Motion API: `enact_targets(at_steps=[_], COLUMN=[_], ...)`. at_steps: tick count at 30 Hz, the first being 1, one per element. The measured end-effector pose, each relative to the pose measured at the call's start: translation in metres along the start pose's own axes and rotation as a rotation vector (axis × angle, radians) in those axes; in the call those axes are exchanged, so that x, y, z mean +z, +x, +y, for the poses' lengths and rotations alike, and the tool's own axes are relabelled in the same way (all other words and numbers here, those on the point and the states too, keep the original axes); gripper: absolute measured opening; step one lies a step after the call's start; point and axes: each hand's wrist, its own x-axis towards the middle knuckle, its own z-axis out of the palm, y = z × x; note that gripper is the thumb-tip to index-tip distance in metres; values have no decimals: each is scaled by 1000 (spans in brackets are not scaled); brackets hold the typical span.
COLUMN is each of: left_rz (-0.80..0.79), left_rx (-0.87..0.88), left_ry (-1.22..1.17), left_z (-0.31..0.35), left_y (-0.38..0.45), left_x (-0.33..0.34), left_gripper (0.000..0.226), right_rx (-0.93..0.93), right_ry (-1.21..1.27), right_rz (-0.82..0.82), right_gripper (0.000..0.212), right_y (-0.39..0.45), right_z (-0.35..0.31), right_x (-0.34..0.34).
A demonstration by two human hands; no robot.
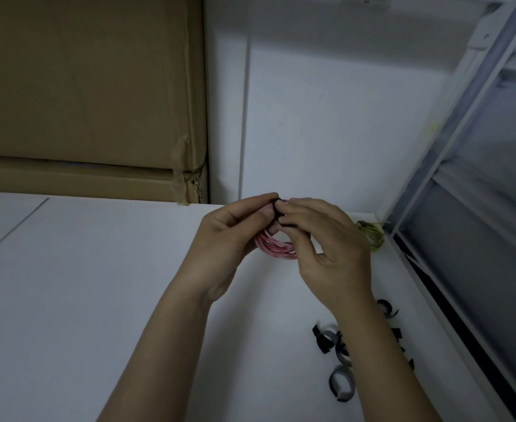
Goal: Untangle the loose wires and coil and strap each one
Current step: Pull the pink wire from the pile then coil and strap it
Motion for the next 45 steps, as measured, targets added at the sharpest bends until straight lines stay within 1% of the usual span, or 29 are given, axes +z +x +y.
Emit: enact_targets(at_steps=[3, 6, 8, 10, 13, 15, 18, 20, 22, 24, 26, 30, 31, 34, 37, 39, 41, 42, 44, 45], left_rz=[-26, -35, -11, 31, 94, 111, 115, 105, 90, 71, 58, 28, 13, -57, -117, -127, -125, -124, -132, -137], left_rx=[-13, 0, 27, 72, 147, 202, 259, 278, 295, 314, 338, 367, 371, 393, 410, 428, 425, 400, 352, 360], left_ry=[-25, -17, 10, 67, 132, 194, 284, 344, 390, 412, 450, 623, 641, 693, 742, 745, 718, 685, 623, 615], left_z=[3, 5, 4, 3, 2, 2, 0, 0, -1, -1, -4, -9, -9, -7, -6, -7, -10, -10, -11, -12], left_y=[-1, -1, -1, -1, -1, -2, -2, -2, -2, -3, -2, -1, -1, -2, -3, -3, -3, -3, -1, -1], left_x=[-3, -5, -4, -3, -2, -1, 2, 1, -1, -2, -3, -5, -5, -3, -1, 1, 2, 3, 3, 2], left_gripper=[33, 35, 31, 23, 21, 19, 16, 15, 16, 18, 22, 23, 24, 30, 31, 37, 40, 39, 38, 38], right_rx=[45, 36, 69, 147, 210, 180, 49, -6, -54, -53, 35, 318, 333, 262, 431, 528, 590, 606, 625, 637], right_ry=[19, 30, 78, 159, 220, 197, 80, 36, 15, 2, 22, 66, 62, -40, 62, 118, 141, 139, 140, 153], right_rz=[-6, -4, 8, 16, 23, 28, 4, 0, 22, 22, -13, -59, -79, -69, -75, -104, -120, -138, -181, -193], right_gripper=[20, 20, 17, 13, 15, 17, 21, 25, 22, 20, 21, 18, 14, 11, 9, 22, 28, 25, 11, 10], right_y=[0, 1, 1, 3, 4, 4, 3, 2, 2, 2, 4, 12, 14, 17, 20, 20, 20, 20, 20, 21], right_z=[-2, -4, -7, -10, -12, -11, -10, -10, -10, -10, -12, -15, -15, -12, -11, -11, -10, -9, -6, -6], right_x=[0, 0, 0, 0, 2, 3, 4, 4, 3, 1, -1, -10, -14, -22, -24, -23, -24, -25, -27, -29])
